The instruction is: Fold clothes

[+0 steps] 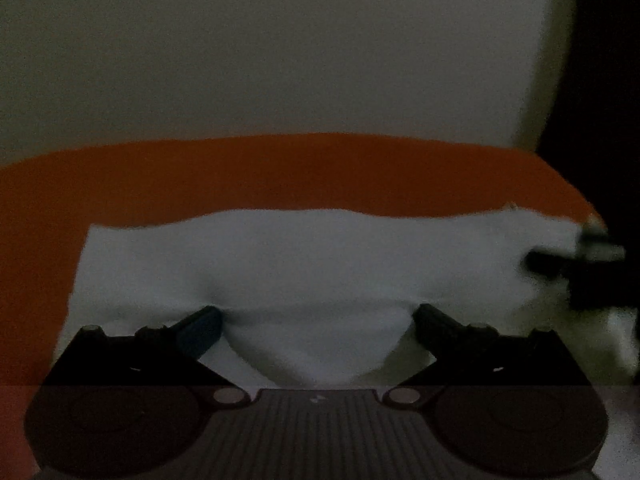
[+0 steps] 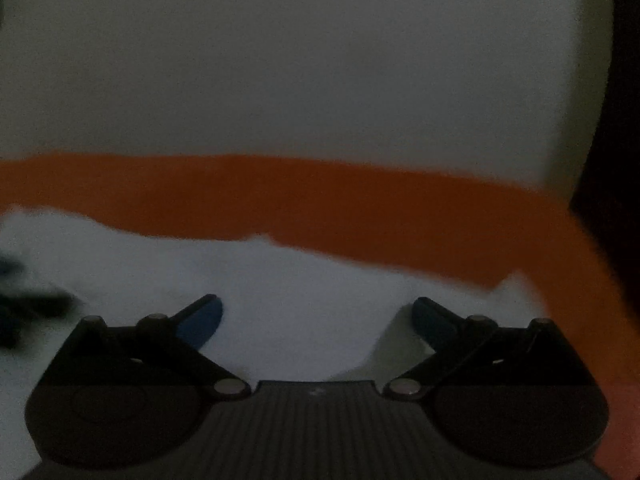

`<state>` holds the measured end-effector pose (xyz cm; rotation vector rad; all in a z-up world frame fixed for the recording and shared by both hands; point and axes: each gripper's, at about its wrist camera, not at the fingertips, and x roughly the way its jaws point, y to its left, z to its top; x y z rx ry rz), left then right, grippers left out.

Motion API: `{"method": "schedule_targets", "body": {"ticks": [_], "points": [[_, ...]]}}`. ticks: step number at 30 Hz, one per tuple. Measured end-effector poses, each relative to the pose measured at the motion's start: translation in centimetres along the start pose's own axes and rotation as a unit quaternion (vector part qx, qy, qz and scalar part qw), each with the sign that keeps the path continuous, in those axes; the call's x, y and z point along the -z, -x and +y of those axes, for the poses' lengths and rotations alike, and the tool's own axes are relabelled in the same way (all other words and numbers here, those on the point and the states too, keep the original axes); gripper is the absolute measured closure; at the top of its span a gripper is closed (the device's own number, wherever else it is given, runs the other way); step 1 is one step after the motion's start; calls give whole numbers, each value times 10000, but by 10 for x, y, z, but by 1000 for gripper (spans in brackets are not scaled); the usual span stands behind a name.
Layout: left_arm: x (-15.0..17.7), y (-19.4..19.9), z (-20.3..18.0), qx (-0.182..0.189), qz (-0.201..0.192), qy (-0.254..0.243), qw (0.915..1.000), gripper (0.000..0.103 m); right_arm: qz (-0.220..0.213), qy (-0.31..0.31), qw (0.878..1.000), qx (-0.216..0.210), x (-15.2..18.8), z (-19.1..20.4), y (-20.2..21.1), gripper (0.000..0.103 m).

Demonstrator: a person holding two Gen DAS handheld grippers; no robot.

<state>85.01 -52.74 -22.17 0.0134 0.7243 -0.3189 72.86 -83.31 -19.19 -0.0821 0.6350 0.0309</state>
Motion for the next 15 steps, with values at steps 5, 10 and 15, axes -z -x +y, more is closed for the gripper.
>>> {"method": "schedule_targets", "body": {"ticks": [5,10,15], "points": [[4,15,13,155,-8,-32,9999,0,139,-704,9963,-480,20,-51,-10,1],[2,53,43,-324,143,586,9977,0,325,-1784,9829,-319,11,-24,41,1],[31,66,20,-430,223,709,9963,0,182,-1526,9859,-668,23,67,105,1]]}}
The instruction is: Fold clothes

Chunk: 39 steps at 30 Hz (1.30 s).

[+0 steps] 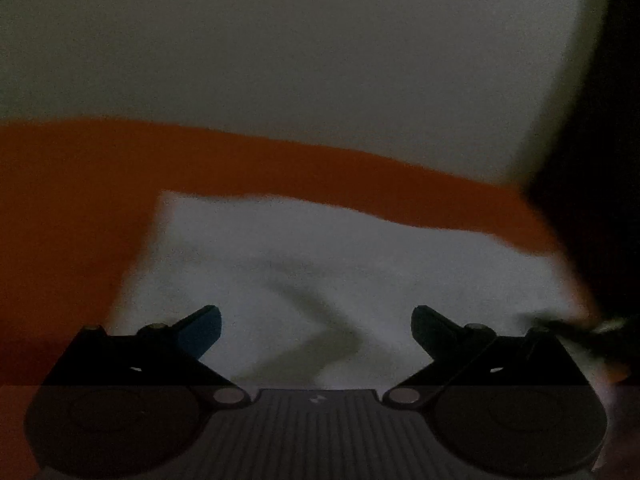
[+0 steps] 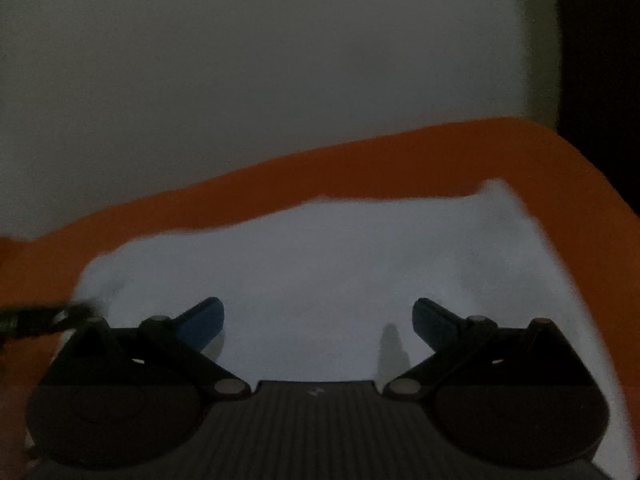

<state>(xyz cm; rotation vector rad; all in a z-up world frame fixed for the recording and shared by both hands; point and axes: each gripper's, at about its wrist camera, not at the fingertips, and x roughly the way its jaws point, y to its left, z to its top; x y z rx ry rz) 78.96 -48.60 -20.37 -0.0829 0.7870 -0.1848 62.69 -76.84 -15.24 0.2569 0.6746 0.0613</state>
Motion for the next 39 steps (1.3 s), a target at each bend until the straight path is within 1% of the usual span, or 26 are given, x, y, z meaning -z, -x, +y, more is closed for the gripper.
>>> {"method": "schedule_targets", "body": {"ticks": [2,4,5,8,10,12,13,15,16,18,19,20,21,22,23,24,26,27,29,30,32,34,36,38,39], "points": [[17,-3,-14,73,77,-23,9999,0,70,388,9992,44,26,25,-7,0],[34,-7,-24,173,143,-48,9997,0,222,902,9945,482,48,35,-16,0],[44,-8,-12,367,114,-87,9992,0,158,914,9950,373,50,27,-11,0],[45,0,14,737,18,-324,9968,0,-41,936,9956,27,57,4,5,0],[50,7,31,572,80,-162,9982,0,-58,693,9976,63,58,-27,-4,1],[54,15,49,408,142,0,9991,0,-114,587,9981,114,60,-59,3,1],[56,19,57,326,173,81,9993,0,-159,534,9984,-53,60,-75,8,1],[61,26,75,161,234,243,9993,0,-220,378,9968,665,59,-100,12,1],[63,30,83,78,265,324,9991,0,-222,249,9937,1070,55,-111,11,1],[68,38,101,-71,330,497,9982,0,-259,-430,9884,1436,56,-143,24,1],[70,42,110,-65,371,625,9973,0,-209,-723,9875,1382,56,-154,32,1],[71,47,114,-84,375,641,9972,0,-221,-840,9880,1276,56,-156,41,1],[70,51,115,-135,357,628,9973,0,-314,-713,9893,1231,55,-151,51,1],[65,54,106,-341,222,463,9981,0,-471,-415,9894,1311,44,-137,47,1],[60,57,97,-547,86,299,9980,0,-650,-115,9880,1398,44,-123,53,1],[56,60,88,-744,-67,134,9971,0,-768,92,9872,1394,43,-110,56,1],[55,67,73,-1010,-526,-179,9933,0,-705,126,9942,801,40,-96,48,1],[57,65,69,-833,-637,-233,9942,0,-447,13,9966,699,40,-93,38,1],[58,54,64,-236,-563,-186,9980,0,78,-216,9985,501,40,-88,16,1],[63,52,61,-263,-616,-126,9977,0,216,-265,9981,504,42,-85,8,1],[73,48,55,-318,-722,-6,9969,0,-127,-227,9971,722,47,-77,10,1],[82,44,48,-373,-828,114,9958,0,-499,-259,9894,1339,54,-70,16,1],[92,40,42,-428,-934,233,9944,0,-577,-515,9849,1547,57,-74,17,1],[102,36,36,-482,-1039,353,9928,0,-597,-605,9816,1708,54,-81,18,1],[106,34,33,-510,-1092,413,9919,0,-528,-588,9828,1670,53,-83,19,1]]}}
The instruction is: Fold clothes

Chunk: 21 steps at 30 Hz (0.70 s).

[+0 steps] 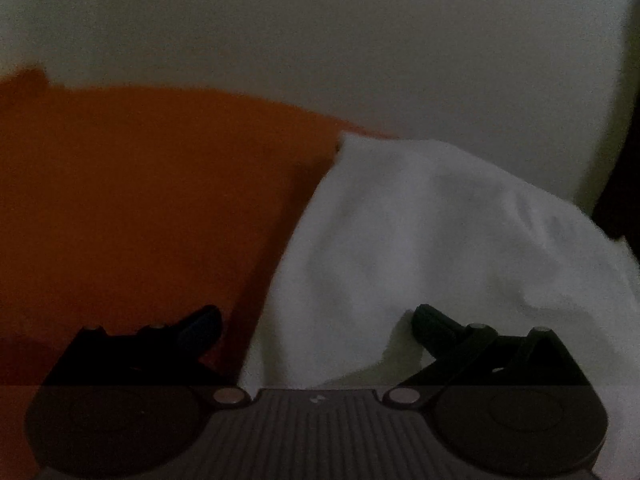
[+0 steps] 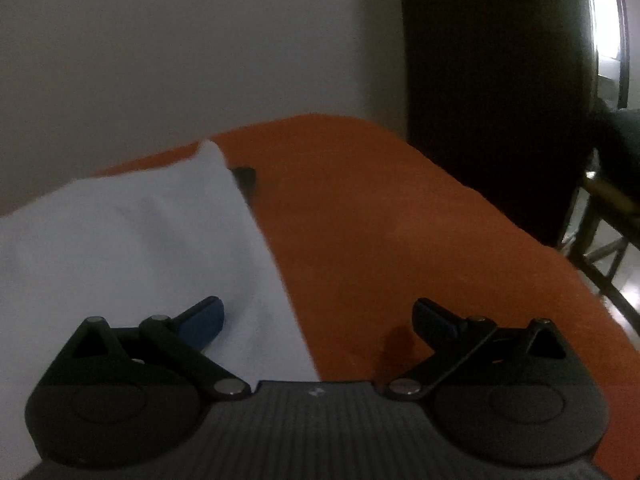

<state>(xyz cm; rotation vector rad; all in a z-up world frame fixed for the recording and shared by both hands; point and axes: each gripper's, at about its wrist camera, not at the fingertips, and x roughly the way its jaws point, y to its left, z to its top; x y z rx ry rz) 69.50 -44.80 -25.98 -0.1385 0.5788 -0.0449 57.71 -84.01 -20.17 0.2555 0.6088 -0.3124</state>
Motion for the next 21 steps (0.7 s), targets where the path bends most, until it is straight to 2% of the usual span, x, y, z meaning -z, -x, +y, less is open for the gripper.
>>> {"method": "schedule_targets", "body": {"ticks": [1,3,6,8,9,12,15,17,19,21], "points": [[5,-1,-3,-32,-54,23,10000,0,23,21,10000,-51,-1,-1,1,1],[4,1,-10,-80,-170,-356,9992,0,62,51,9999,-70,-6,-1,7,1],[-1,2,-4,110,46,-329,9994,0,269,-38,9996,-88,-9,-7,-8,1],[-11,12,9,-10,137,-44,9999,0,402,-60,9991,-142,-16,-12,-26,1],[-16,17,15,-77,165,65,9998,0,363,102,9992,-157,-18,-14,-20,1],[-16,21,24,-263,107,-199,9994,0,281,512,9980,-228,-19,-21,-11,2],[-45,6,13,15,183,-297,9994,0,547,56,9974,-471,-20,-27,-18,2],[-64,-4,6,201,234,-362,9989,0,533,1,9962,-687,-33,-30,-19,2],[-84,-14,-1,386,285,-427,9979,0,469,-111,9927,-1107,-47,-35,-17,2],[-103,-23,-8,572,336,-492,9966,0,331,-14,9917,-1245,-64,-32,-18,1]]}}
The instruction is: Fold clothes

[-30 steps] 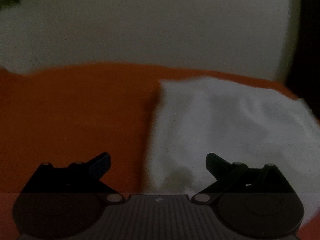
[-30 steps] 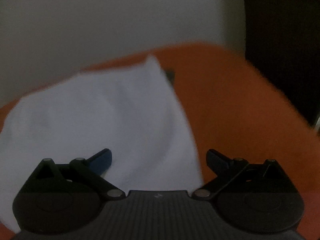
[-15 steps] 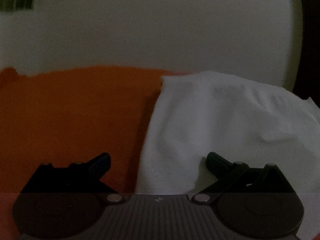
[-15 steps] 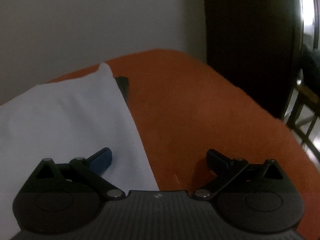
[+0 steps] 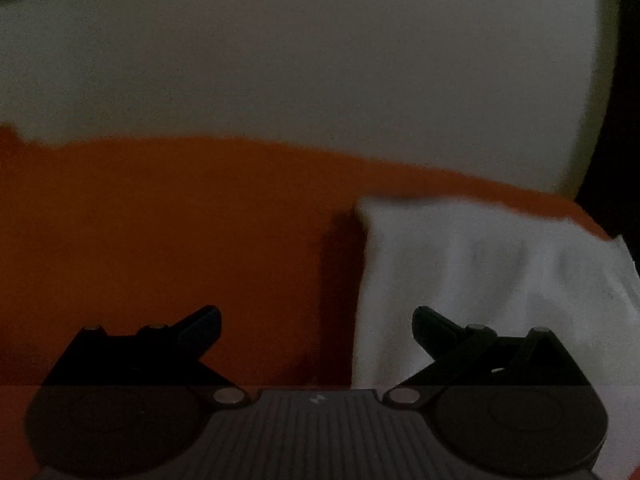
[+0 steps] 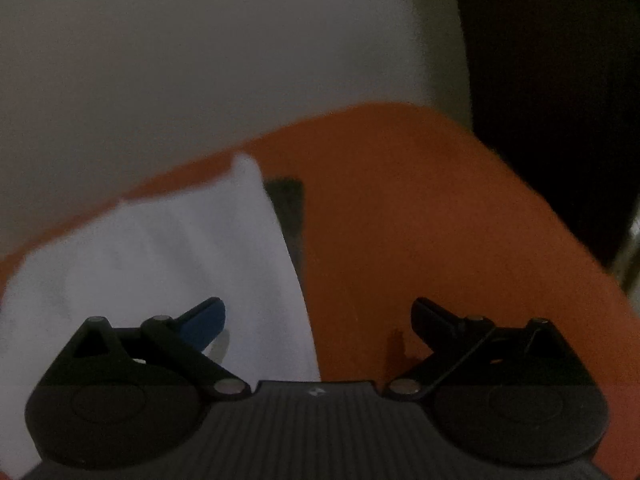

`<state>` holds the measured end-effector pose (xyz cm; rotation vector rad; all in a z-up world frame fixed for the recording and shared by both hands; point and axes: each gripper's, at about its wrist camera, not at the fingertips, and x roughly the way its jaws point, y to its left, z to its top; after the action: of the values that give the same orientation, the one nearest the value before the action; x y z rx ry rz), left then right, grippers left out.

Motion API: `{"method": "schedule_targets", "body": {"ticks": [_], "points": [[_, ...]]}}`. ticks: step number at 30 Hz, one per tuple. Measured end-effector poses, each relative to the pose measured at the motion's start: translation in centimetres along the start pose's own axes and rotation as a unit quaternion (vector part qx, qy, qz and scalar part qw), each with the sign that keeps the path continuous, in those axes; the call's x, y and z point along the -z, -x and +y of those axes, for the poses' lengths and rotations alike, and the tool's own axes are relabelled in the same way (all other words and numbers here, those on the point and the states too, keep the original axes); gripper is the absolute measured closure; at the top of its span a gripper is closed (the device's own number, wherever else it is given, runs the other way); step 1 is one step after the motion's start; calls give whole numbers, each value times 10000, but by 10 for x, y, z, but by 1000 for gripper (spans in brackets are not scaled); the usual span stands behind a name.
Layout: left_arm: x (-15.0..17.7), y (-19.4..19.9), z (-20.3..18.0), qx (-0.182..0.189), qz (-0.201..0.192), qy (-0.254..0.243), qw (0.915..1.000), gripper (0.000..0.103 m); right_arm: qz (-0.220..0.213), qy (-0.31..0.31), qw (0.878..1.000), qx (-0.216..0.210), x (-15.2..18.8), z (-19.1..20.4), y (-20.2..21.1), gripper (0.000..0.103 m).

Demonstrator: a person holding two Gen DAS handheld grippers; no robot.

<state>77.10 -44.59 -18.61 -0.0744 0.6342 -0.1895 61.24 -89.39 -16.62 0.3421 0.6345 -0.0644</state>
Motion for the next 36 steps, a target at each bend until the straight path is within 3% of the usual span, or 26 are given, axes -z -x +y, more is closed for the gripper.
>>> {"method": "schedule_targets", "body": {"ticks": [3,6,9,12,14,17,18,21,24,25,27,31,32,34,35,36], "points": [[-31,-15,-7,267,54,-107,9996,0,-28,365,9991,-212,-39,17,-20,1],[-58,-50,-32,271,-62,-192,9994,0,-151,708,9963,-468,-76,45,-45,1],[-72,-90,-42,250,112,24,9996,0,-328,633,9962,-491,-105,56,-100,1],[-78,-137,-51,-167,583,294,9977,0,-227,627,9977,143,-124,62,-146,1],[-79,-153,-54,-651,640,322,9953,0,-25,752,9959,497,-127,62,-172,1],[-82,-165,-56,-1402,542,427,9877,0,-15,1445,9810,1293,-123,68,-189,2],[-85,-165,-55,-1424,455,493,9875,0,-62,1534,9789,1346,-123,67,-189,4],[-92,-164,-54,-1524,278,633,9859,0,-404,1511,9825,1016,-128,58,-181,5],[-88,-151,-59,-1349,315,652,9882,0,-211,666,9972,-275,-136,38,-172,4],[-86,-140,-58,-1328,305,638,9886,0,-160,461,9979,-421,-135,34,-172,4],[-83,-135,-55,-1305,356,602,9890,0,-278,804,9964,21,-135,41,-171,4],[-96,-138,-38,-1815,459,617,9804,1,-555,1315,9838,1087,-141,41,-177,10],[-96,-141,-31,-1994,520,704,9760,8,-634,1394,9783,1394,-144,38,-181,15],[-92,-141,-19,-2005,674,1233,9696,11,-287,657,9872,1426,-150,14,-192,15],[-89,-139,-18,-1938,697,1361,9691,5,-109,282,9892,1435,-153,2,-198,16],[-86,-128,-28,-1886,642,951,9753,5,-207,444,9882,1450,-151,5,-183,16]]}}
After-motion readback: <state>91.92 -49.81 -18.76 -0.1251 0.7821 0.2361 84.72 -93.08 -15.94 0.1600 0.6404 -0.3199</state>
